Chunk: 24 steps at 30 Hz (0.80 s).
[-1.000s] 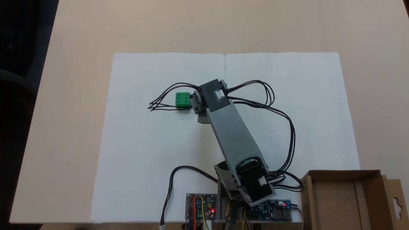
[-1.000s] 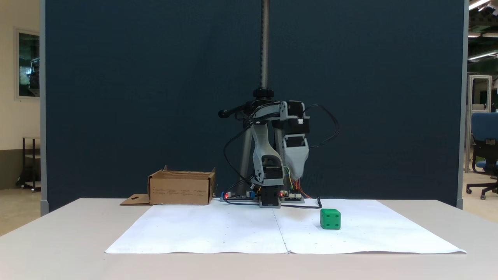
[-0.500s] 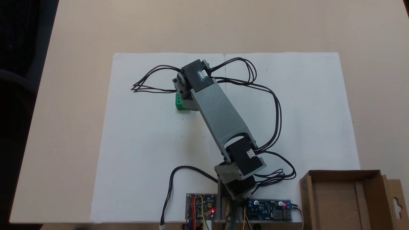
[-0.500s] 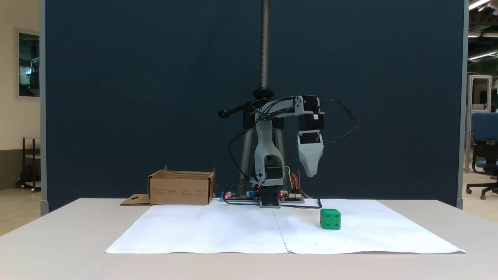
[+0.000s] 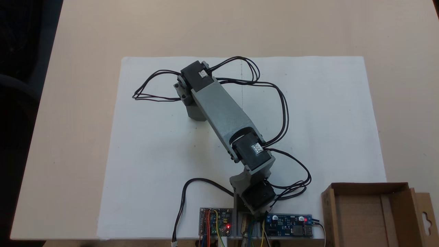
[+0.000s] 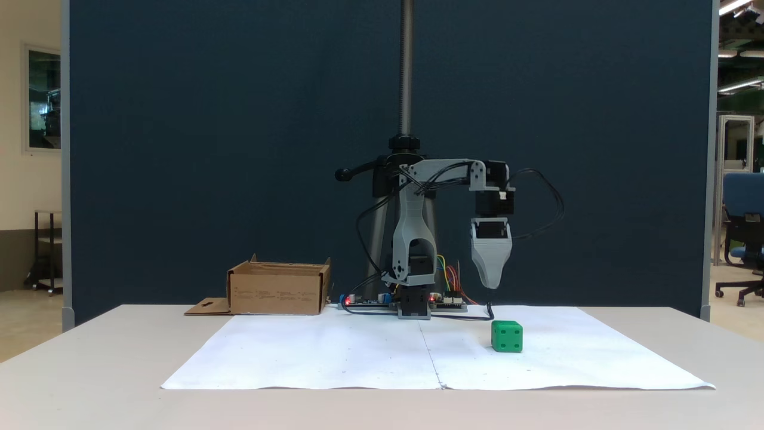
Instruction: Grasp a green dice and put it in the bin.
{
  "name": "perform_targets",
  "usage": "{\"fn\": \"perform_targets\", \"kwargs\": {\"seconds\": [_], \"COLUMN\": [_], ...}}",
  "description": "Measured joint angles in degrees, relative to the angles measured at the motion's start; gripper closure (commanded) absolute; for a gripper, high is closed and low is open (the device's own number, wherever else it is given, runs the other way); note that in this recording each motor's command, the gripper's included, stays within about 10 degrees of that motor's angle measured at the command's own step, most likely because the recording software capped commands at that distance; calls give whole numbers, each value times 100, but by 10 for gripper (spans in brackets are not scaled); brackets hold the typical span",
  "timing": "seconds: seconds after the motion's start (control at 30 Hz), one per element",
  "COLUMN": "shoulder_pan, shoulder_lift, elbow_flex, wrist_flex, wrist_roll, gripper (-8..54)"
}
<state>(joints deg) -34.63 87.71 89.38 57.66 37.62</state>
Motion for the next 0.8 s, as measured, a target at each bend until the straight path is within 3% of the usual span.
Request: {"fn": "perform_targets", "kwargs": {"seconds": [0.8], "shoulder_pan": [-97], "shoulder_lift": [-1424], "elbow_flex": [0], "wrist_flex": [-809], "wrist_roll": [211], "gripper": [45]}}
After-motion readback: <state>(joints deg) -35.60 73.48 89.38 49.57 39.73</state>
